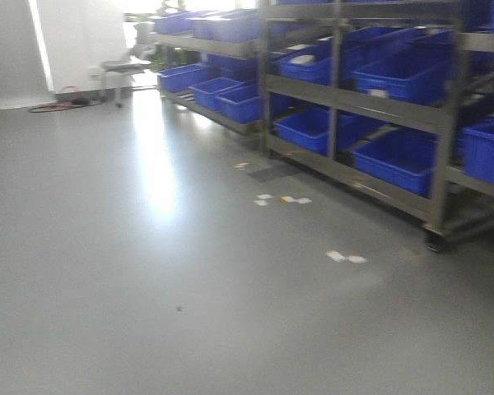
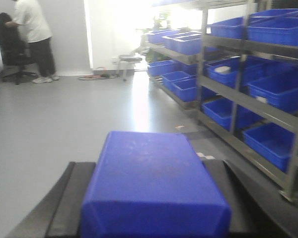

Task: Pick and sort blue part to right shelf
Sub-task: 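Drive the base to the rack of blue bins holding both parts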

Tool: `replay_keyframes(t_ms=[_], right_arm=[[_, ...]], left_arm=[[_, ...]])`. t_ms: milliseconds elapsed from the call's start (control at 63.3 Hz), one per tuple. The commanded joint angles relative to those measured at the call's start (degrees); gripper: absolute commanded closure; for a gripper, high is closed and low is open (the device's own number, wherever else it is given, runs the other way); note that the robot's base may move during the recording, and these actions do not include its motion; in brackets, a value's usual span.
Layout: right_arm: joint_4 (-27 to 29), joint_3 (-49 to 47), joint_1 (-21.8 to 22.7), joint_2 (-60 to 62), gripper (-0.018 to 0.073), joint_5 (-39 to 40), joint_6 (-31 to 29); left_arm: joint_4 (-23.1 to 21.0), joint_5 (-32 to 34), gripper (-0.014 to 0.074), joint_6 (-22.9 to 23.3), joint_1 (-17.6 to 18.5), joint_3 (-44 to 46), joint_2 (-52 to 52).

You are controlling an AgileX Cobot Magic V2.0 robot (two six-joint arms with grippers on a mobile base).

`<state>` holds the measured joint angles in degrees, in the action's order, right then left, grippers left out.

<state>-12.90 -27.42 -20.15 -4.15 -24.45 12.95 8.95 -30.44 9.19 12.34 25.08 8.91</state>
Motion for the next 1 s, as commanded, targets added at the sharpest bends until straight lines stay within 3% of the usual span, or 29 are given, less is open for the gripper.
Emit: replay_keyframes(t_ms=[0,980], right_arm=[[-0.86,-1.71,0.45,-1.22,0.0344,5.03,-0.24],[-0.86,-1.71,0.45,-1.22,0.0344,4.96,-0.24]], left_arm=[[0.27,5.24,0.0262,0.02,-0.06,1.65,1.12],[0.27,5.24,0.0262,0.02,-0.06,1.65,1.12]])
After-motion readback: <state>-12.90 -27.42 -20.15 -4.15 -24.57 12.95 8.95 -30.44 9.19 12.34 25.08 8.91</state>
